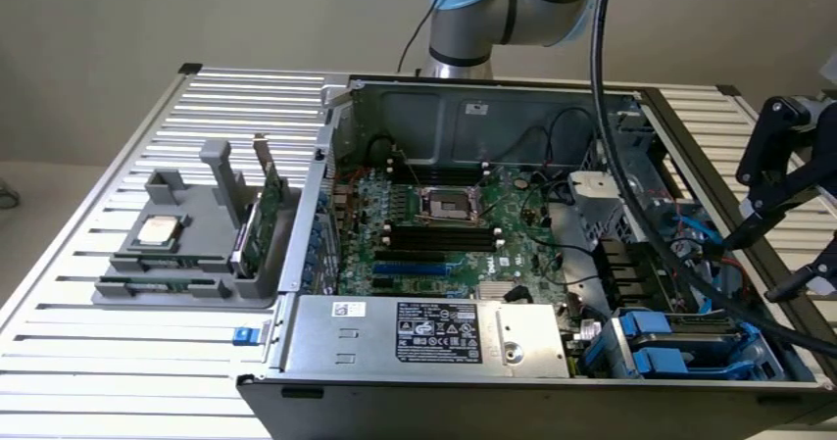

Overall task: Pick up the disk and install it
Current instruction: 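Insert the first disk wire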

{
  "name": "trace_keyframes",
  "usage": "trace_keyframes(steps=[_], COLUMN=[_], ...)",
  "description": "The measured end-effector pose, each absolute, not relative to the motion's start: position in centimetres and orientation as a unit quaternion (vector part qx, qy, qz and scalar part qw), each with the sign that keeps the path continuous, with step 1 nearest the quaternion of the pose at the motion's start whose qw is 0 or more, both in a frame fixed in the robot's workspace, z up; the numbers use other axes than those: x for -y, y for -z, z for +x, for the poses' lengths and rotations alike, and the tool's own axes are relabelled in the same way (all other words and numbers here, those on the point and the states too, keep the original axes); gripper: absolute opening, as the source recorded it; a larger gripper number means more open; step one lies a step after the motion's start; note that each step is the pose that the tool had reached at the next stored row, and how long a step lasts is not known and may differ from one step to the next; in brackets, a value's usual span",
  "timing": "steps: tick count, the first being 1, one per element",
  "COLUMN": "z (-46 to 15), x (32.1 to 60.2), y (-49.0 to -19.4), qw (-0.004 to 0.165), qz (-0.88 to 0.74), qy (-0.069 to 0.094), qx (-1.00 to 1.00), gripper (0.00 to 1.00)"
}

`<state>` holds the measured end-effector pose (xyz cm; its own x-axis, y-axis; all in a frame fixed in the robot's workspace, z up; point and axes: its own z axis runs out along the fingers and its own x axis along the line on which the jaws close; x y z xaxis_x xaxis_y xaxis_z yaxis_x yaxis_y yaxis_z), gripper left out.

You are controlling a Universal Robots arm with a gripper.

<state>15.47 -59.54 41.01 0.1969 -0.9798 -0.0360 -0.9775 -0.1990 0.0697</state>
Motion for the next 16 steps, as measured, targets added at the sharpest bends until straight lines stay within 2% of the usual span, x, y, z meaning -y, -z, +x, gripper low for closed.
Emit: trace_keyframes(steps=[16], z=[15.5], x=[59.5], y=[-39.6], qw=[-0.002], qz=[0.687], qy=[0.048], qx=[0.725], gripper=[0.48])
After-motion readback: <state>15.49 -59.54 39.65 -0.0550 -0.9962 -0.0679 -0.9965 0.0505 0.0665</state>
